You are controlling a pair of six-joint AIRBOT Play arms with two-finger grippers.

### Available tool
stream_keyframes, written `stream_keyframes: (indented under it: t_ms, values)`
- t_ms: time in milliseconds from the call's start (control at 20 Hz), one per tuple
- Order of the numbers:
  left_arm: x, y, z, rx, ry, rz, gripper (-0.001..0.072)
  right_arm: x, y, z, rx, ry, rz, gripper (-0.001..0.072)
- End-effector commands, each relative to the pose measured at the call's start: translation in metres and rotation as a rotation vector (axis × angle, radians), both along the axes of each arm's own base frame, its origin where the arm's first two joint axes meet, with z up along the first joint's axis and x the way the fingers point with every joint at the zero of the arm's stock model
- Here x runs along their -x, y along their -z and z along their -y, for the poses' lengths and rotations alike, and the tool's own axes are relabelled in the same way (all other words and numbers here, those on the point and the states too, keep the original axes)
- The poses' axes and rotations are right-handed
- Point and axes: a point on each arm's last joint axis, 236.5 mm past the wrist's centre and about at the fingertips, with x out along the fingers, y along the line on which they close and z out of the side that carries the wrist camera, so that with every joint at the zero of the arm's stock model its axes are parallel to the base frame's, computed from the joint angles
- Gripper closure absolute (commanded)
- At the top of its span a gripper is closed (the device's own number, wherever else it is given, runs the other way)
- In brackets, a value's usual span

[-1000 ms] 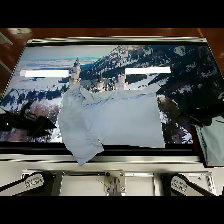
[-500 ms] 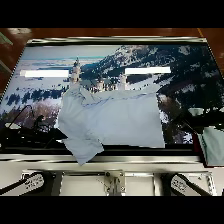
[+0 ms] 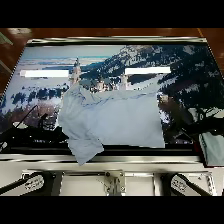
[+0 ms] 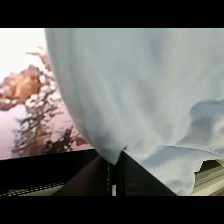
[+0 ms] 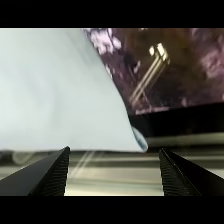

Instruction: Fold the shirts.

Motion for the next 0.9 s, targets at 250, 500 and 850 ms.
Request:
stream_keyframes:
  t_ms: [250,500,850]
  values:
    - [-0.003,-0.019,0.004,0.001,0.036,0.071,0.0666,0.038,0.05,-0.025,-0.039,0.05,-0.06,0.0036]
    - [-0.002,-0.021,0.005,0.007,0.041,0.071,0.0666,0.019,0.054,-0.035,-0.079,0.152,0.006,0.0037]
    - [-0.003,-0.022,0.005,0.008,0.035,0.075,0.0666,0.025,0.056,-0.045,-0.114,0.133,0.01,0.011]
